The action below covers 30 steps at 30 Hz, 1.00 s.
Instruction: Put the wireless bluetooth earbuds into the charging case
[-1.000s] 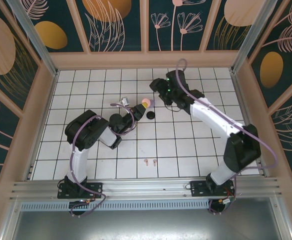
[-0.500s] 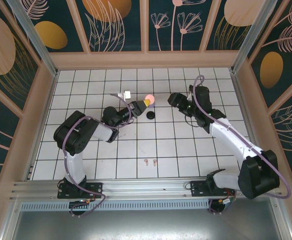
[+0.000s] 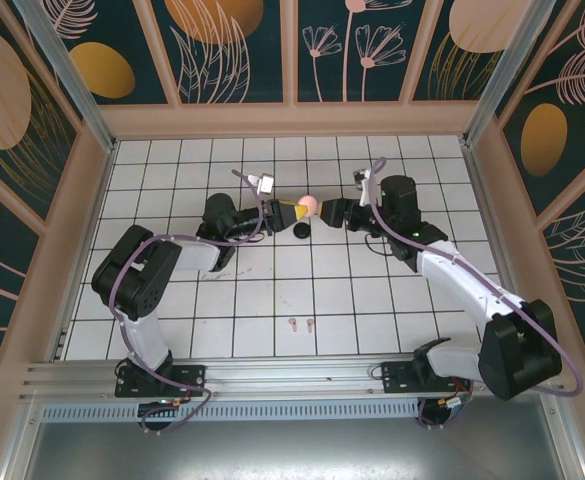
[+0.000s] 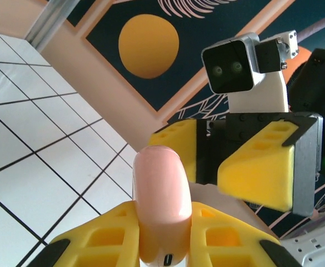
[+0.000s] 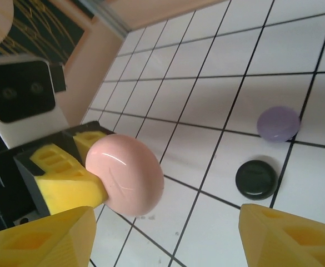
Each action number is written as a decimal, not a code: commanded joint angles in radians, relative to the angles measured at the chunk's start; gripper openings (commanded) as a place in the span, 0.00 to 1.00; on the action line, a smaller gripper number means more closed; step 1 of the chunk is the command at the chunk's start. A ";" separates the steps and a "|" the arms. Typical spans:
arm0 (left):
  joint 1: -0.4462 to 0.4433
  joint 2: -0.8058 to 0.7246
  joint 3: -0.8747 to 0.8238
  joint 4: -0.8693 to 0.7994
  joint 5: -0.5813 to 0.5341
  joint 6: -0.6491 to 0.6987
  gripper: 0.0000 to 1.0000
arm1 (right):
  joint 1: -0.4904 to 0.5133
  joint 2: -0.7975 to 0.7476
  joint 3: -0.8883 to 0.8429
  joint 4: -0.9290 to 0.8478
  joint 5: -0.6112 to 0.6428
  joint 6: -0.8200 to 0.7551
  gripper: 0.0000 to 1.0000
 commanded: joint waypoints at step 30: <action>0.001 -0.086 0.007 -0.050 0.080 0.058 0.00 | -0.048 0.055 -0.002 0.000 0.086 -0.016 0.56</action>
